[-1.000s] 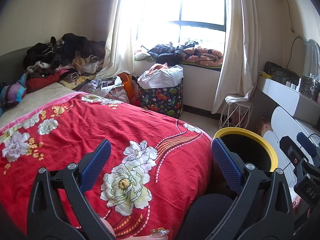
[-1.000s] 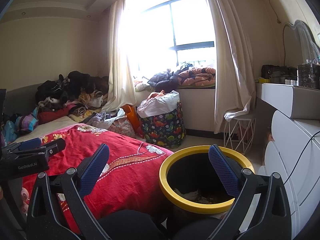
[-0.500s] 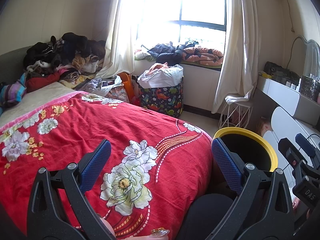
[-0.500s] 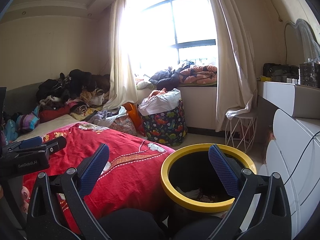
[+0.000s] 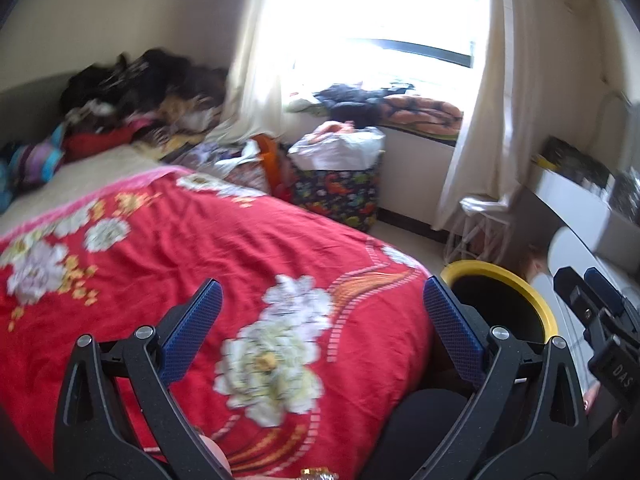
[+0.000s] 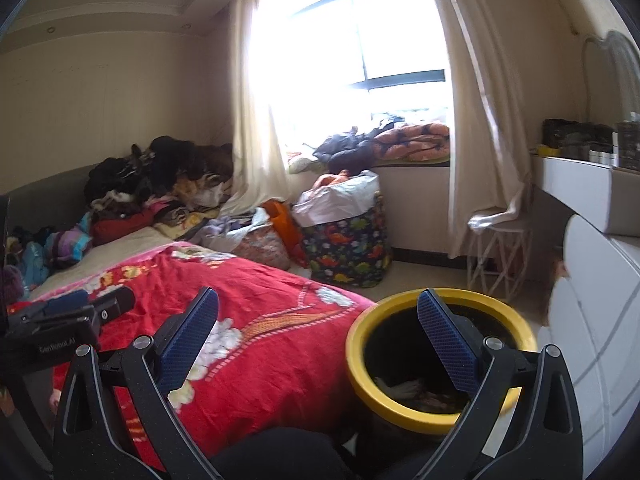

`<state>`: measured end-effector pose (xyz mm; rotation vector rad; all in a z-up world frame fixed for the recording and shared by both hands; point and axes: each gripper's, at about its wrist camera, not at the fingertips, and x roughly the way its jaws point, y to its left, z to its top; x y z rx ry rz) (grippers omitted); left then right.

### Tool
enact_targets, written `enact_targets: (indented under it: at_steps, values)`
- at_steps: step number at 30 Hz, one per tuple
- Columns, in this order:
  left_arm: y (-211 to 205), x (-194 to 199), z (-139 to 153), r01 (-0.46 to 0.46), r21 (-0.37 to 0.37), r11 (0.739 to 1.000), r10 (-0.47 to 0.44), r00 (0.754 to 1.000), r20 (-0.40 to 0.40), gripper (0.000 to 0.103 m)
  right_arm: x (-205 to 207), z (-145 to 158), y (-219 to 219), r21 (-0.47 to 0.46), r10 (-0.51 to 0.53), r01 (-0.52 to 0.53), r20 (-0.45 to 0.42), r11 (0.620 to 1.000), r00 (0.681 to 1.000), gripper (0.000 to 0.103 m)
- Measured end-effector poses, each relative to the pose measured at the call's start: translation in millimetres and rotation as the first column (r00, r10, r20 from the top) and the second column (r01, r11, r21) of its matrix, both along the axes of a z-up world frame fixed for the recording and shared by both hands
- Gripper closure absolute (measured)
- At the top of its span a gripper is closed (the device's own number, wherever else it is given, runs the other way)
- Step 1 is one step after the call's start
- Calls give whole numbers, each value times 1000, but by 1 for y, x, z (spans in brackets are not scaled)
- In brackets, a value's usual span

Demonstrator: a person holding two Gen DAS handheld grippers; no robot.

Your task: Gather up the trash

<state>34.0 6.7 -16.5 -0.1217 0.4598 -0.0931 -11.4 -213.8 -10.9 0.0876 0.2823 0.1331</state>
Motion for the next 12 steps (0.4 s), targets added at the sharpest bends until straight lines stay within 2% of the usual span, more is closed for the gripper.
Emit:
enact_targets:
  at_steps: [2,4,5,6,7,8,9,10,11,12]
  values:
    - [39,0,3,-117,-15,993,117,993,-1,11,19,9,34,-5,113,-113,-30,994,993,6]
    - [81,-2,4,-245,-26,969,245,969,-13,11,40,16,88,-18,265,-267,-70,964,962,6]
    - [118,-5,2,-353,-33,935,352,935,-33,11,50,17,115,-19,336,-339,-98,941,937,6]
    - [142,-8,-1,-428,-22,903,427,903,-50,11,64,12,161,-22,443,-454,-179,891,878,6]
    - [169,-11,-7,-514,8,858,513,855,-80,11,71,6,191,-26,494,-514,-239,858,836,6]
    - [210,-18,-19,-610,34,792,608,781,-141,11,78,-7,237,-31,557,-597,-324,801,764,6]
    - [234,-24,-27,-665,41,746,660,730,-178,11,81,-17,266,-31,591,-649,-380,760,711,6]
    - [267,-34,-40,-736,65,674,728,647,-226,11,84,-35,306,-24,620,-704,-452,710,641,6]
    - [286,-41,-49,-767,74,638,755,603,-258,11,85,-49,334,-12,640,-743,-499,669,584,6]
    - [312,-50,-65,-804,87,589,782,539,-312,11,86,-67,367,-3,655,-791,-558,612,510,6]
